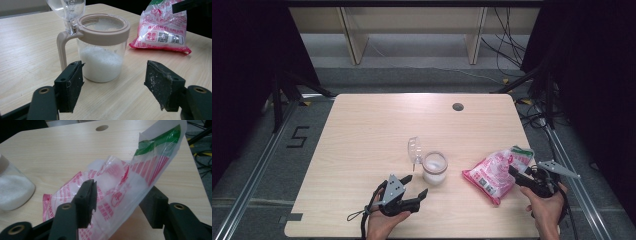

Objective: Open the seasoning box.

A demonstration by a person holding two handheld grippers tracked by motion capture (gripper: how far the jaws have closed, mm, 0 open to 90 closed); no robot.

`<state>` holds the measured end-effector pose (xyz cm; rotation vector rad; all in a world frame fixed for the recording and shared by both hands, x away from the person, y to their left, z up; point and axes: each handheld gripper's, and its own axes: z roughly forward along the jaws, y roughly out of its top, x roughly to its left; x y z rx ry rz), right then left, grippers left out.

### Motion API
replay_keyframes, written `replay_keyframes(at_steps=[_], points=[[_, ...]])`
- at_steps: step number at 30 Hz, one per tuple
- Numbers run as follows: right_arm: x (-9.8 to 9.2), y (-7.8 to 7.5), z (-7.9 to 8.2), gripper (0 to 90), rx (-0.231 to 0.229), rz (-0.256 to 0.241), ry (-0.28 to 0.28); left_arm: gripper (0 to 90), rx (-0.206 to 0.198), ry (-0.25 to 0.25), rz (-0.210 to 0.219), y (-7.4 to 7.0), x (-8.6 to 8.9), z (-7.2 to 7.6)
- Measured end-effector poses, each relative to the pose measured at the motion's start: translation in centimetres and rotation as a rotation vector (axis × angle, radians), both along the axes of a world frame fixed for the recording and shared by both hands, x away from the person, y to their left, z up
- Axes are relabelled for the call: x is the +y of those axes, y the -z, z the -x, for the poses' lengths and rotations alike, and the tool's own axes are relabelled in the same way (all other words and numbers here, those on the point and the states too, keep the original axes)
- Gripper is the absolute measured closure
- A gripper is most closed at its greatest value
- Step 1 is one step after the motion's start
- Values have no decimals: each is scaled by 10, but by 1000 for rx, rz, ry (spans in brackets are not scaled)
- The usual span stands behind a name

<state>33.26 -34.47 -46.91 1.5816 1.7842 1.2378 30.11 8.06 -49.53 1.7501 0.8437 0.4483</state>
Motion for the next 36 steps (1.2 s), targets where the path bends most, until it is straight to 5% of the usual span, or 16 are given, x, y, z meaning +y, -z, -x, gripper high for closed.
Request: replay_keyframes(at_steps=[5,6,10,14,23,30,31,34,36], points=[[0,1,13,450,2,10,-8,301,-1,-1,-7,-1,1,0],[4,0,17,448,22,-20,32,301,-1,-2,-5,-1,1,0],[3,-2,25,432,39,-2,61,301,-14,-5,-8,-2,4,-1],[4,0,33,437,14,10,64,302,-22,-1,-22,-2,6,-3],[19,-3,44,417,-62,10,-26,304,-6,-20,-13,-3,8,-3],[35,-2,47,397,-62,35,-119,303,-4,-31,-7,-3,12,-7],[37,-3,49,394,-32,22,-115,304,-20,-17,-32,-4,14,-9],[46,-3,52,392,-22,-12,-138,304,-4,-32,-8,-4,15,-8],[48,-2,51,392,-40,19,-175,304,0,-44,-12,-5,17,-8]])
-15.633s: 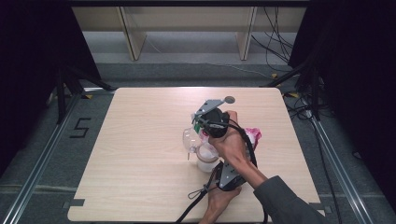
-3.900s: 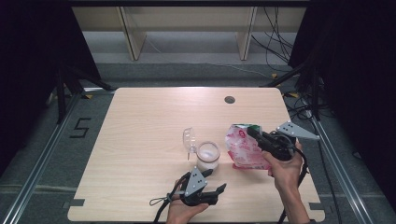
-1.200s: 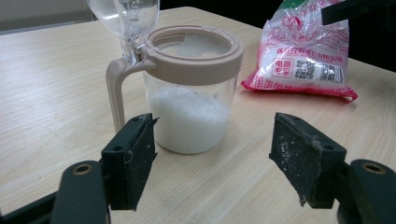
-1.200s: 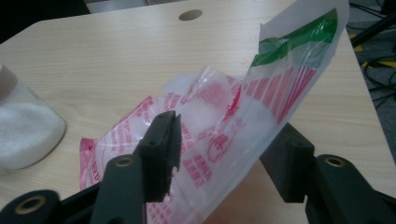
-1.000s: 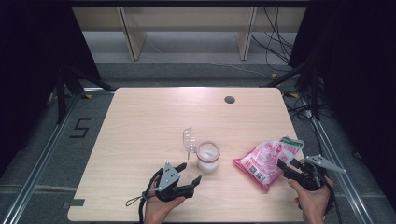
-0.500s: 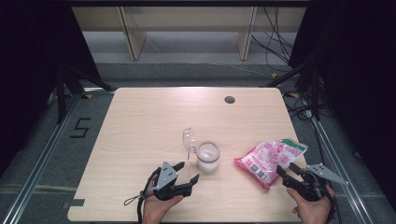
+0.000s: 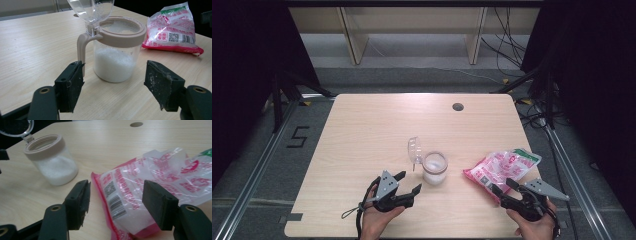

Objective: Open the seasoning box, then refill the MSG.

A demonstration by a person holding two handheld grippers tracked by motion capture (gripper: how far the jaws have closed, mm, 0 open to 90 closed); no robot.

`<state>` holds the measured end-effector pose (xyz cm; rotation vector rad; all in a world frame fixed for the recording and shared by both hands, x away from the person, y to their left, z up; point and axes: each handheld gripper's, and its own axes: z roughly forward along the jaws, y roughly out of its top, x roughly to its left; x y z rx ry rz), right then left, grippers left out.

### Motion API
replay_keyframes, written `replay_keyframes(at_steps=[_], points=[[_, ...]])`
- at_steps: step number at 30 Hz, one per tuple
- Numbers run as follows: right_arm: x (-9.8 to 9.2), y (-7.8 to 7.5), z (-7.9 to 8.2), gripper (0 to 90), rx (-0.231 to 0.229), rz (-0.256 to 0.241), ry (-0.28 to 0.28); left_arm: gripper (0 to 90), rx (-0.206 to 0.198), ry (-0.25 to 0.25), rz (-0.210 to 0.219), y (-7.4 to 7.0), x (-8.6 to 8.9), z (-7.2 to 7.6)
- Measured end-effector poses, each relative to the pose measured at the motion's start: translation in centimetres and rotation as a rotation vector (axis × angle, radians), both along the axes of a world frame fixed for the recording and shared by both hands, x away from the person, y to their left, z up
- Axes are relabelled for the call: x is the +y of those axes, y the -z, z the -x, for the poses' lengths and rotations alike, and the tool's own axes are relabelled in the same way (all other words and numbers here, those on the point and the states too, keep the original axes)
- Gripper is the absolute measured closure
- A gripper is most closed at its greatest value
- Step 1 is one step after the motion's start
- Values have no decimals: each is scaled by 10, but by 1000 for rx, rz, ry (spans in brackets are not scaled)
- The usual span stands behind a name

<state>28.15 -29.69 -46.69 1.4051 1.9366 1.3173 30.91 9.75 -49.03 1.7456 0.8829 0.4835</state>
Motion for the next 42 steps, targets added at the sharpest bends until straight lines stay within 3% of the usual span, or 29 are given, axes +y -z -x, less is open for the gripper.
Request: replay_keyframes(at_steps=[3,4,6,7,8,9,10,12,15,17,18,21,22,25,27,28,30,31,36,38,40,42], points=[[6,1,1,392,3,-3,-33,307,-1,-13,6,-1,4,-3],[9,2,3,393,8,-4,-21,308,-18,2,-23,-3,7,-5],[11,1,4,393,4,10,-44,308,-4,-21,3,-4,8,-5],[12,2,4,392,8,-3,-65,308,-12,-15,-14,-5,10,-6],[14,0,8,391,40,-2,-43,308,-19,-16,-11,-6,11,-8],[16,2,7,387,16,-3,-70,308,-22,-22,-23,-8,13,-9],[17,1,9,382,42,3,-77,307,-20,-32,-20,-8,13,-9],[19,3,8,371,16,34,-115,304,-28,-31,-19,-10,16,-11],[28,2,13,371,69,25,-138,304,-23,-44,-33,-12,18,-13],[29,5,11,372,18,65,-185,303,-28,-46,-39,-14,19,-15],[31,5,14,372,40,63,-179,302,-30,-45,-38,-15,19,-17],[33,6,15,371,44,61,-190,301,-29,-54,-42,-17,21,-20],[32,7,13,371,22,80,-201,302,-32,-54,-42,-18,21,-21],[34,7,17,373,36,49,-183,304,-36,-61,-46,-21,23,-24],[33,8,16,373,14,65,-195,307,-42,-61,-49,-23,24,-25],[33,7,17,373,39,72,-192,313,-44,-63,-50,-23,24,-26],[32,7,17,373,23,63,-199,332,-45,-65,-48,-24,24,-29],[32,6,19,373,46,56,-192,342,-33,-72,-39,-24,24,-29],[31,8,19,373,8,62,-202,499,-79,-53,-62,-26,26,-33],[32,6,23,373,42,56,-196,591,-105,-60,-82,-27,27,-32],[33,8,23,373,18,66,-208,688,-123,-60,-91,-28,27,-33],[34,7,25,373,36,68,-213,753,-130,-65,-75,-28,27,-36]])
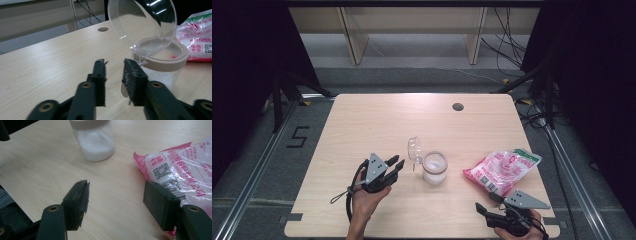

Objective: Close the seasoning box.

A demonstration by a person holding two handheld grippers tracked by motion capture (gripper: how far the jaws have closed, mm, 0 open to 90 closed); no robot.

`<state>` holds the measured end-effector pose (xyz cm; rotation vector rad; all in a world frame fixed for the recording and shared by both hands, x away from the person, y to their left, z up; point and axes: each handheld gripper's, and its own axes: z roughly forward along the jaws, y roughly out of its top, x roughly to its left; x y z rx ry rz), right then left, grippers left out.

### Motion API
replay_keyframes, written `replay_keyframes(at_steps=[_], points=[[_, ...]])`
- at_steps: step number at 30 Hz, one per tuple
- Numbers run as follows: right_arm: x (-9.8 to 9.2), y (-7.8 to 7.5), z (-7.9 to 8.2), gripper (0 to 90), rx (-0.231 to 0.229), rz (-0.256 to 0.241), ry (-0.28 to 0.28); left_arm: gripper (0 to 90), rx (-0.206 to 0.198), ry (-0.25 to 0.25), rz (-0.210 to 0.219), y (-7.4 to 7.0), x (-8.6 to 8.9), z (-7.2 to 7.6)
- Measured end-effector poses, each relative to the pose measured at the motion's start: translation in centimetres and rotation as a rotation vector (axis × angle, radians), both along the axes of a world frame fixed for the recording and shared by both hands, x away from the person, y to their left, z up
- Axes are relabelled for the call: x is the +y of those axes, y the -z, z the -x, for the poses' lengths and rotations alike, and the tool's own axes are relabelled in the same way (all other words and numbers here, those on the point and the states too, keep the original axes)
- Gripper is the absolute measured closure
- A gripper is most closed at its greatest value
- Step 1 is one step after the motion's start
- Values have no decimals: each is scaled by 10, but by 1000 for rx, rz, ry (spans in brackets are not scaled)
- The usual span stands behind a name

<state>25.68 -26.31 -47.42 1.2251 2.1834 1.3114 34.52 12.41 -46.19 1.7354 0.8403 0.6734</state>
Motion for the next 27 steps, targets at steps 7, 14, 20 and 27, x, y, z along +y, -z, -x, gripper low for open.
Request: replay_keyframes(at_steps=[7,14,20,27], points=[[1,1,3,373,20,-13,9,863,12,15,26,-3,-2,-7],[-1,3,1,373,-12,-9,-6,867,13,31,42,-8,-4,-8],[4,2,4,373,43,-45,4,882,0,43,20,-12,-6,-10],[4,2,5,372,44,-35,1,889,-11,65,9,-15,-12,-8]])
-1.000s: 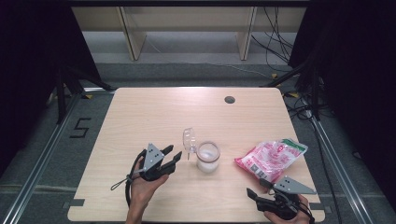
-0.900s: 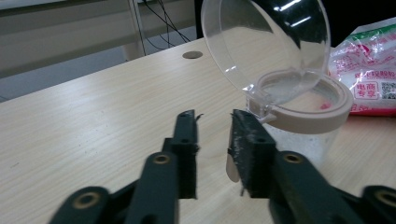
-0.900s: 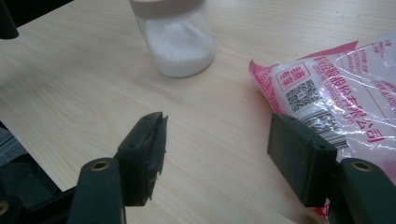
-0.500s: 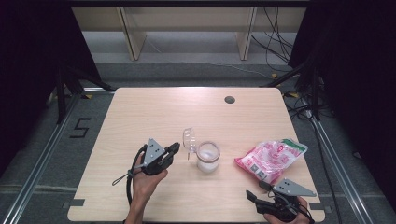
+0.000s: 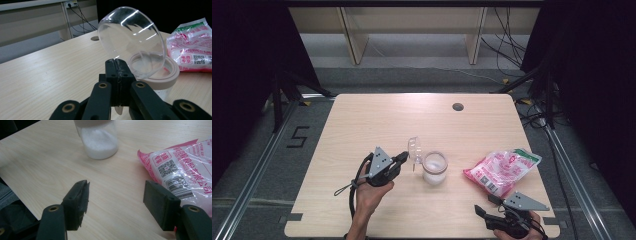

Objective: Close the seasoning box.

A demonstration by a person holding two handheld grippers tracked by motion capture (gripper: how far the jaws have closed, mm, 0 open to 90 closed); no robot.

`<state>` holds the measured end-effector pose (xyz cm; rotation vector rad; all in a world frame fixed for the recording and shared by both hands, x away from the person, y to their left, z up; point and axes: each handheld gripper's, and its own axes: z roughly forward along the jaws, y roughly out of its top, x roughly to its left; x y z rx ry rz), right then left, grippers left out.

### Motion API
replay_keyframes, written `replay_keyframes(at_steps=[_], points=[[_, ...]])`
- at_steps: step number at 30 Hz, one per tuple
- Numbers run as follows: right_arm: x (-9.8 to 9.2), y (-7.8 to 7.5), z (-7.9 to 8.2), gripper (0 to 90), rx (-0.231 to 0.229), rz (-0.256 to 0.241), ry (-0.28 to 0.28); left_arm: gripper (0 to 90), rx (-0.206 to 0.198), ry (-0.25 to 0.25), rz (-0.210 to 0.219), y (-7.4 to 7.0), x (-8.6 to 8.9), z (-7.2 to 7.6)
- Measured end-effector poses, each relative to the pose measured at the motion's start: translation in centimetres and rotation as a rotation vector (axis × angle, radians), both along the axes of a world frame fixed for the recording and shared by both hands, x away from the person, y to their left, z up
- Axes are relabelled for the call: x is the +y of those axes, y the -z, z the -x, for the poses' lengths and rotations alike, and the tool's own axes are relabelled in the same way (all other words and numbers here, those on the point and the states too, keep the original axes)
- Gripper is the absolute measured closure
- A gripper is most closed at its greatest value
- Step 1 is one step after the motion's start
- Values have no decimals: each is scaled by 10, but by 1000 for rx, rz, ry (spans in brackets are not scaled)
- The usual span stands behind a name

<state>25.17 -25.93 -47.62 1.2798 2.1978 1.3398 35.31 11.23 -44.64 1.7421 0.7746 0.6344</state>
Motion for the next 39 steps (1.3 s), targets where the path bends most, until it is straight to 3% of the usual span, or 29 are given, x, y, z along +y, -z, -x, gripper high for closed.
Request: replay_keyframes(at_steps=[1,2,3,6,7,8,9,10,16,20,22,35,39], points=[[-1,0,-1,372,-18,14,-9,890,1,-2,4,0,-1,0],[0,-1,0,372,7,10,-7,890,1,-3,5,-1,-1,0],[-2,0,-2,372,-32,33,-22,890,-6,5,4,-1,-1,-1],[-2,-1,-1,371,-30,31,-20,890,-6,5,1,-1,-3,0],[-1,0,-2,371,-34,33,-22,890,-43,18,-8,-2,-3,-2],[-2,0,-2,371,-41,36,-25,891,-28,5,-7,-1,-3,-1],[-1,0,-2,371,-40,37,-24,891,-23,6,-4,-2,-3,-1],[1,0,0,370,-8,10,-14,890,-20,3,-3,-2,-3,-1],[-1,1,-3,368,-32,24,-41,886,-44,14,-16,-3,-4,-3],[1,0,1,368,0,3,-19,882,-47,23,-8,-4,-7,-3],[0,1,-1,368,-30,27,-26,881,-43,25,-16,-4,-8,-2],[1,2,-1,369,-28,22,-39,873,-55,59,-8,-8,-16,0],[2,2,-2,368,-21,7,-43,873,-57,60,-37,-10,-16,1]])
